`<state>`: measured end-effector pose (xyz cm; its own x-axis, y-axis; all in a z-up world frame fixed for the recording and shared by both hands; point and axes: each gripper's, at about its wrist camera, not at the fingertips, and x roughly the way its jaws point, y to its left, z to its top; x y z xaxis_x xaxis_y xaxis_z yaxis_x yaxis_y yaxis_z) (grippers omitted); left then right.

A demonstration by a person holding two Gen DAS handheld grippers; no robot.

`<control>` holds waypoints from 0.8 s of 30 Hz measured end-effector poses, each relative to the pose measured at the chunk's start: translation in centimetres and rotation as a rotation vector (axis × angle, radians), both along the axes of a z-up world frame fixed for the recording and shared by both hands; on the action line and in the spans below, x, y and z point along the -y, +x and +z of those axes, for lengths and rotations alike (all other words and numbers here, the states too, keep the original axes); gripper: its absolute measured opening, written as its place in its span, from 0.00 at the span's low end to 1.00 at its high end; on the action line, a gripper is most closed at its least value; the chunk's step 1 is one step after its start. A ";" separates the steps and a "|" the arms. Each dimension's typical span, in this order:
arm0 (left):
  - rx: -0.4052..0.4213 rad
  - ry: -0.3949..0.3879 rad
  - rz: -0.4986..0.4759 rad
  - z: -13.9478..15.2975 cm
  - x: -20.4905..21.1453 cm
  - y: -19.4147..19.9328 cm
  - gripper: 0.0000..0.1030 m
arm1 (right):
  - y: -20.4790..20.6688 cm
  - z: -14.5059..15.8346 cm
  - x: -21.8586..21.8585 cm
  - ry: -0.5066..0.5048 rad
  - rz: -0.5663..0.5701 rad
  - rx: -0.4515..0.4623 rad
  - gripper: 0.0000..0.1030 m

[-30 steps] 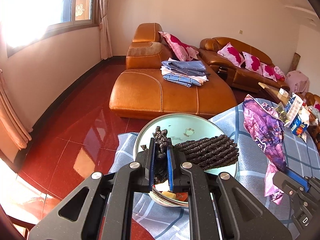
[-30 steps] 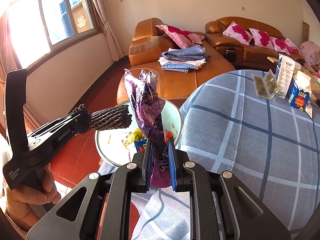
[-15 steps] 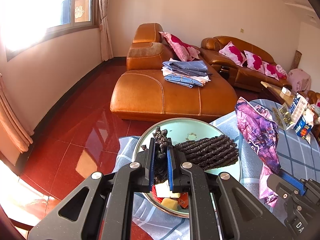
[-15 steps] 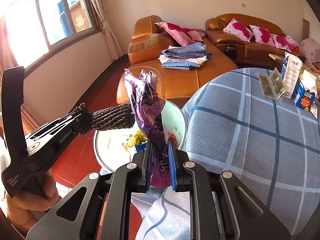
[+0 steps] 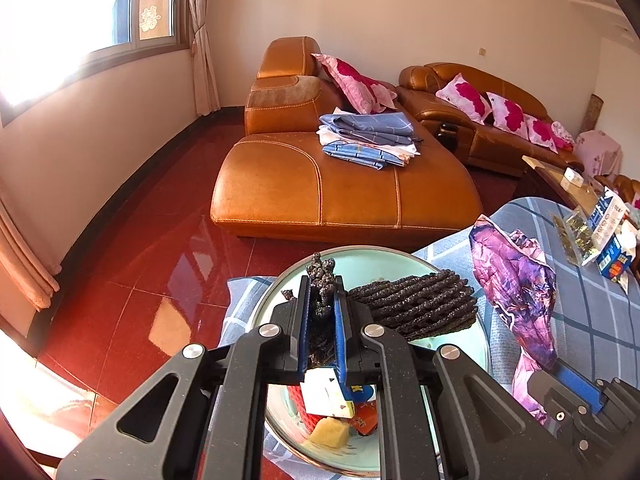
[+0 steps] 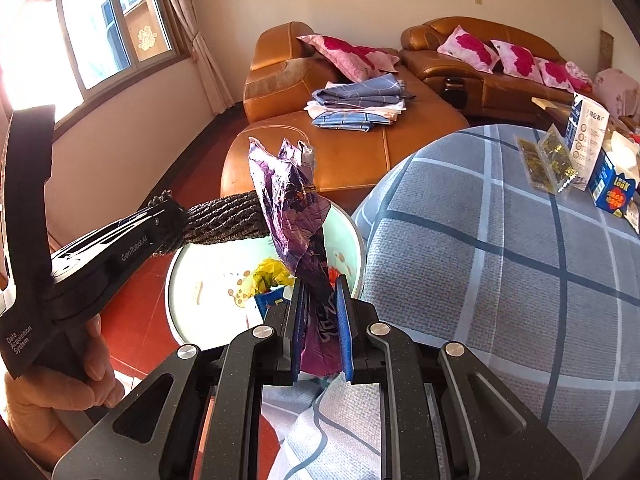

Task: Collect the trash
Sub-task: 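Carry the scouring pad and purple wrapper over the green bin with both grippers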

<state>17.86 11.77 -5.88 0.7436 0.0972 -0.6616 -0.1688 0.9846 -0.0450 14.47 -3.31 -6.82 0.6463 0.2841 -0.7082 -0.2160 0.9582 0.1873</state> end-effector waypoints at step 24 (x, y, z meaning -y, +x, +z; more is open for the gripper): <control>-0.093 -0.006 0.000 -3.5 -1.3 3.3 0.10 | 4.0 -3.1 -1.6 -0.006 -0.018 -0.103 0.17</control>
<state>21.19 13.07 -9.42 0.6789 0.0932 -0.7283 -0.1728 0.9843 -0.0351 18.51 -1.71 -9.90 0.5750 0.2686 -0.7728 -0.1788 0.9630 0.2017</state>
